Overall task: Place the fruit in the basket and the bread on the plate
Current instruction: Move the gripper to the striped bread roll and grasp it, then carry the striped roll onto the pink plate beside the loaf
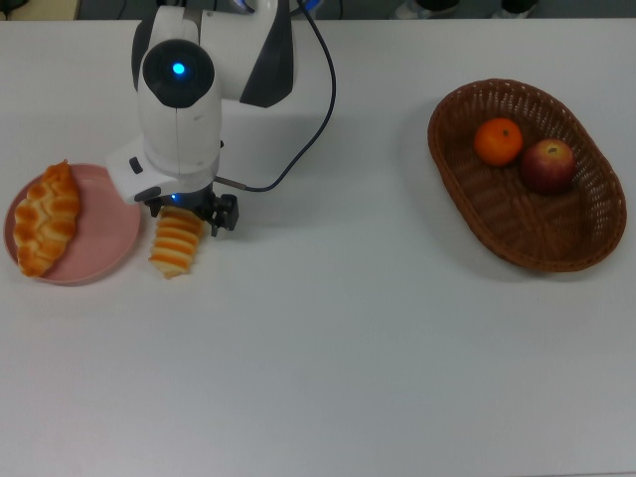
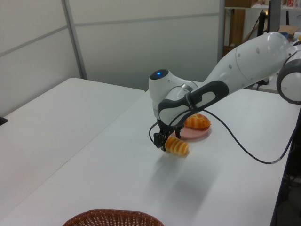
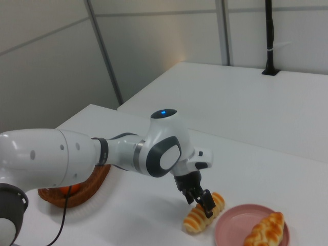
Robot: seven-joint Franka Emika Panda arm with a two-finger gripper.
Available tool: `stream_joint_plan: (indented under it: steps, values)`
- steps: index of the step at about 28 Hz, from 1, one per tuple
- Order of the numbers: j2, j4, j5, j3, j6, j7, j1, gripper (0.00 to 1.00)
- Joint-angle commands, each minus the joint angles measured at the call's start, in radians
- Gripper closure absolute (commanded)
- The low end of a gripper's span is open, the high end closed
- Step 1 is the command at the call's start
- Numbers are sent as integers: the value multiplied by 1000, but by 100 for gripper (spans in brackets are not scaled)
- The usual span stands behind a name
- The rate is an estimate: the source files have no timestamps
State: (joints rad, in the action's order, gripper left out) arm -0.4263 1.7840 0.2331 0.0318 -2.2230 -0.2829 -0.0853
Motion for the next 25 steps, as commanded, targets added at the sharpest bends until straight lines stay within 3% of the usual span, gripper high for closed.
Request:
stream_joint_plan:
  steps: [1, 2, 11, 15, 18, 25]
  values:
    - [-19, 17, 38, 7, -37, 22, -10, 61]
    - [-19, 15, 35, 7, -37, 24, -11, 99]
    - [27, 5, 20, 7, -30, 13, -19, 100]
    - [61, 3, -15, 7, -27, 16, -33, 100]
    - [77, -12, -43, 7, -21, 21, -56, 100]
    - [75, -28, -41, 7, -20, 47, -148, 100]
